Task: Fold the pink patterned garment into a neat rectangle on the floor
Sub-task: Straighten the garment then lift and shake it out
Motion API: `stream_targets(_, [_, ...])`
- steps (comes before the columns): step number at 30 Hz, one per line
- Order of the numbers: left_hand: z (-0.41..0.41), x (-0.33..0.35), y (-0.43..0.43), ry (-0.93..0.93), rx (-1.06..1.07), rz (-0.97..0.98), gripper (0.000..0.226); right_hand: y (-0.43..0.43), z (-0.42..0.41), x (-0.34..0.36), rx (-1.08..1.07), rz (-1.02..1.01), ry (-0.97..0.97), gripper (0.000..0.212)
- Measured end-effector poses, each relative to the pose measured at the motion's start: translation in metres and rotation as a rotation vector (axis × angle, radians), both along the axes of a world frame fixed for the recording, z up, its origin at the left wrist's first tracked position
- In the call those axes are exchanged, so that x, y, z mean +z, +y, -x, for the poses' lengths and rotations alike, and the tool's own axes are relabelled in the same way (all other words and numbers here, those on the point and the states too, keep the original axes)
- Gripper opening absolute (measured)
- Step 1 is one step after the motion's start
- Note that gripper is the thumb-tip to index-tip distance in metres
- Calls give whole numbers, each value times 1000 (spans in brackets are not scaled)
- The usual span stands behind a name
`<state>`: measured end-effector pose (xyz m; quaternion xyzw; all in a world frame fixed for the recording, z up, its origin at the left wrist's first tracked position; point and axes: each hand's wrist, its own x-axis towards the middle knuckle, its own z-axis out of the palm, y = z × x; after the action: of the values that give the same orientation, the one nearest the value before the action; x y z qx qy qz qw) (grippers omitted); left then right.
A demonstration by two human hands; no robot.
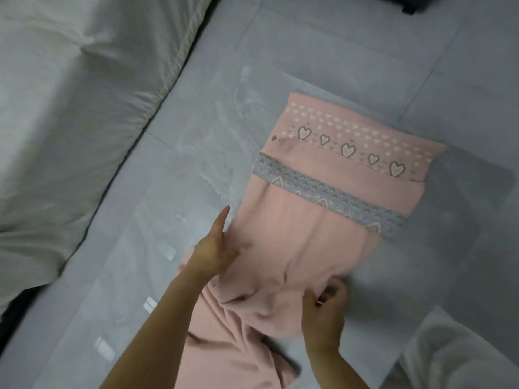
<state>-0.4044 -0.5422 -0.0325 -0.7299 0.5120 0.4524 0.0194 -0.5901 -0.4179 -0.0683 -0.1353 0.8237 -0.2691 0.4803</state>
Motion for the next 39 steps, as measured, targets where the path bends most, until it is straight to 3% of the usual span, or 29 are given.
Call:
stream_targets(6, [-15, 9, -7, -59, -321, -108, 69, 16, 12, 24, 171, 111, -125, 58])
stream_targets(8, [-18, 10, -9, -90, -366, -165, 53, 19, 14, 23, 269, 98, -182, 50])
stream_targets(10, [-20, 10, -11, -141, -440, -224, 39, 20, 15, 18, 348, 75, -249, 28])
stream_targets(12, [-23, 13, -14, -169, -470, -244, 37, 22, 19, 16, 396, 103, -226, 22])
stream_targets(17, [-23, 23, -40, -103, -270, -37, 34, 6, 43, 18, 318, 252, 12, 18])
stream_targets(24, [16, 22, -106, -11, -130, 263, 17, -47, 67, 16, 144, 395, 44, 23])
stream_targets(27, [28, 16, -122, -30, -123, 293, 30, -66, 71, 14, 144, 439, 53, 24])
stream_targets(30, [22, 8, -113, -103, -196, 199, 67, -67, 71, 8, 207, 427, -2, 32])
stream_targets(34, [-2, -14, -81, -165, 94, 38, 92, -29, 60, -8, 22, 237, -36, 46])
stream_targets(36, [-10, -25, -66, -234, 136, -64, 70, -8, 45, -12, 23, 107, -56, 43])
stream_targets(39, [-12, -33, -47, -294, 12, -165, 23, 0, 17, -14, 85, -35, -161, 37])
